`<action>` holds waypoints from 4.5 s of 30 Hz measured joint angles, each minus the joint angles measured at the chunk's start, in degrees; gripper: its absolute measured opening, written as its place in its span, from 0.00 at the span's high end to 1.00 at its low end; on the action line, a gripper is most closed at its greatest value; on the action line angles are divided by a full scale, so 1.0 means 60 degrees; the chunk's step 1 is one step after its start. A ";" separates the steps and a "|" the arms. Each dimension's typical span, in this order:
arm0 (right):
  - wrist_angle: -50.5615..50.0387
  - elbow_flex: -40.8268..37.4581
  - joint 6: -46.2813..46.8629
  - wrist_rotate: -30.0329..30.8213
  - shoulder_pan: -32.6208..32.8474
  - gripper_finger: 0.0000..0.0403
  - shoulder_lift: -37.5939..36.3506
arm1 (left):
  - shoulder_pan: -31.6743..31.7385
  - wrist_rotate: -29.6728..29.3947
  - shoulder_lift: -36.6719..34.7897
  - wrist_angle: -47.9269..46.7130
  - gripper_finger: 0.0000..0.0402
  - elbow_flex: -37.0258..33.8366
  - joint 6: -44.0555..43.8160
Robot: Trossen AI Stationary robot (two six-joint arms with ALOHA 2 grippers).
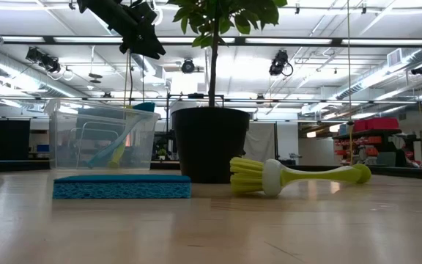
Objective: Pick & Place Kitchen Sink Supplies
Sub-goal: Put the blue sponge into the bottom right transparent bin
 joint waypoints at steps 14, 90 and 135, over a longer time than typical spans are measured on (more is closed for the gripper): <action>-0.0026 -0.0153 0.1096 -0.0162 0.0029 0.57 -0.0004 | 0.0000 0.0000 0.0000 -0.0003 0.54 0.0000 -0.0009; 0.3016 -0.0139 -0.2490 0.4576 -0.8604 0.59 -0.0350 | -0.5375 0.1280 -0.1173 -0.6678 0.54 0.0000 -0.1308; 0.4196 -0.0142 -0.2213 0.4586 -0.8597 0.59 -0.0348 | -0.9839 -0.0708 -0.0363 -0.3024 0.54 -0.2661 -0.3199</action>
